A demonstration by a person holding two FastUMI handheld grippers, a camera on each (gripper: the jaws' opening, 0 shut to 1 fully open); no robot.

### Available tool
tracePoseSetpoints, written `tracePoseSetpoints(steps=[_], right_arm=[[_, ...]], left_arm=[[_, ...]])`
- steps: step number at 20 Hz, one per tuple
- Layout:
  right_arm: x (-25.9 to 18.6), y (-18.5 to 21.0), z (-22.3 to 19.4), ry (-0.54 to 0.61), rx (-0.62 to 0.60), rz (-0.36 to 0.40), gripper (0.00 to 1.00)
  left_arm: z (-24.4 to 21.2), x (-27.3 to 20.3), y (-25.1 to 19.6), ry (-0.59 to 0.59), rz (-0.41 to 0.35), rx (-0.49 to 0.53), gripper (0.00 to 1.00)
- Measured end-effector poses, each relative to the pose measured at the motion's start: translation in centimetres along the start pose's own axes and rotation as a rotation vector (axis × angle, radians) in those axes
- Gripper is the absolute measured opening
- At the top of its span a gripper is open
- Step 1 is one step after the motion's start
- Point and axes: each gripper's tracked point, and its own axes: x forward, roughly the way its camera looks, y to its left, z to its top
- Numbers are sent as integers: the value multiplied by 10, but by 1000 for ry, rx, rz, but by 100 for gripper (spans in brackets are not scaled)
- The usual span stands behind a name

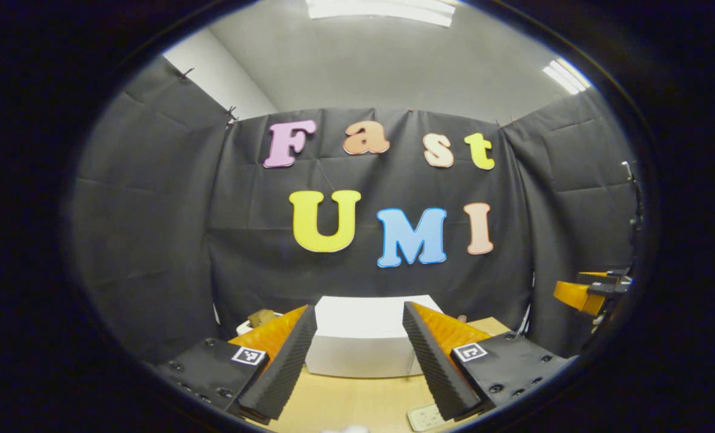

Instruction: Open the microwave oven with the left hand, put the food in, and close the microwave oven.

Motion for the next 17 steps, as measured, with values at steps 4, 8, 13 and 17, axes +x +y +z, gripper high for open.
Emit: tracePoseSetpoints(steps=[4,8,13,17], right_arm=[[-2,4,2,7,3,12,98],[-6,0,7,0,-8,17,98],[-9,-3,12,-10,-11,23,97],[-8,-4,18,-11,-15,39,98]], left_arm=[[2,0,3,-4,8,1,99],[6,2,0,-28,1,-18,99],[7,0,-8,-26,6,-16,99],[4,-5,-17,-22,3,-4,99]])
